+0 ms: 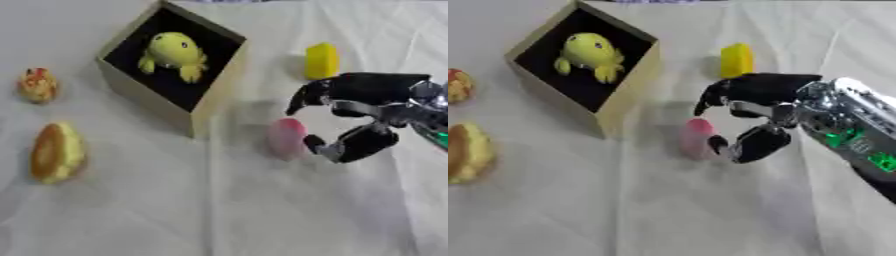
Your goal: Pick up objects on the table and place them in the box.
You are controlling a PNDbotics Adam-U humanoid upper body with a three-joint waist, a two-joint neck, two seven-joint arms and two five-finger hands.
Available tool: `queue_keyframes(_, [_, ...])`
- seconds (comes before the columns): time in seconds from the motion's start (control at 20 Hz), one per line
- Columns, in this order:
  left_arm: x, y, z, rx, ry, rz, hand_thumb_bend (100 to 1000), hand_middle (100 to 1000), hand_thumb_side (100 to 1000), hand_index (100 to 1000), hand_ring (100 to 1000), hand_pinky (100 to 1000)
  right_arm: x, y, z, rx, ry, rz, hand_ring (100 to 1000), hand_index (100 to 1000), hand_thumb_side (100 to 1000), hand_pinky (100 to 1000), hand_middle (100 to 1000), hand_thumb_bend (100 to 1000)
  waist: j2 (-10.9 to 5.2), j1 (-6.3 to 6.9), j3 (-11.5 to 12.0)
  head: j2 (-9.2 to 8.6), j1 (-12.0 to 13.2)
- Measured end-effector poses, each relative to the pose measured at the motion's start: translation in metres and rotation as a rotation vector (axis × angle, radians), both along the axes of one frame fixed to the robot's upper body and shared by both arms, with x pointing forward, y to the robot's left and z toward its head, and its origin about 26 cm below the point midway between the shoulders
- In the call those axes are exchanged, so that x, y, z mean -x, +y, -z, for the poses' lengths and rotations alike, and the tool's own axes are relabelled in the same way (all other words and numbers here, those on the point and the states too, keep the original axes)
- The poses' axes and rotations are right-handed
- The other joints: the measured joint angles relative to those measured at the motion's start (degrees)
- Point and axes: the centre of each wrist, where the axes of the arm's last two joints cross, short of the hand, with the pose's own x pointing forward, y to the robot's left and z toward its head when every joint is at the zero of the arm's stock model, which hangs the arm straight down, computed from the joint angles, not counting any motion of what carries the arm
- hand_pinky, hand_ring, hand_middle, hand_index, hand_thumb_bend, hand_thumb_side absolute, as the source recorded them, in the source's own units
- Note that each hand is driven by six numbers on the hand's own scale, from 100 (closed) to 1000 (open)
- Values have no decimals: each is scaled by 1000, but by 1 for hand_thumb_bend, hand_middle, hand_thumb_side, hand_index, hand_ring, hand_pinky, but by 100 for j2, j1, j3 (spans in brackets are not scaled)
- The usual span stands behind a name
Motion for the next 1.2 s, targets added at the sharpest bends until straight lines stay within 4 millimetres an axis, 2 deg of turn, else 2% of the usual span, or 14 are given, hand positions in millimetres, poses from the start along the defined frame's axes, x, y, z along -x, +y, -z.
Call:
queue_keyframes(0.3, [0,0,0,-1,1,3,256,833,725,908,839,905,-17,-3,14,52,24,37,952,933,373,911,863,197,38,3,16,-1,-12])
queue_keyframes(0.4, [0,0,0,-1,0,4,255,832,726,908,839,906,-21,-4,15,72,27,41,944,907,365,906,818,176,38,3,15,-1,-14])
queue_keyframes(0.5, [0,0,0,0,0,6,255,832,726,907,839,906,-22,-3,14,74,26,34,921,790,288,894,721,164,38,2,13,-1,-14])
queue_keyframes(0.55, [0,0,0,1,1,6,254,832,727,908,839,906,-23,-3,14,70,25,28,898,720,212,886,656,156,38,3,10,-1,-14])
queue_keyframes(0.65, [0,0,0,1,1,6,254,832,727,908,839,906,-22,-2,13,45,21,9,866,651,100,872,593,137,38,5,3,-1,-14])
queue_keyframes(0.8, [0,0,0,1,1,7,252,832,728,908,839,907,-15,2,11,-37,-1,-34,823,595,100,844,546,100,38,7,-1,0,-10])
queue_keyframes(1.0, [0,0,0,0,1,7,251,832,728,908,839,907,-5,5,7,-156,-32,-59,792,579,100,823,529,100,38,7,-20,0,7])
queue_keyframes(1.2, [0,0,0,0,1,7,250,831,730,909,840,908,5,2,-6,-271,-65,-42,749,554,100,800,502,100,32,5,-31,0,19])
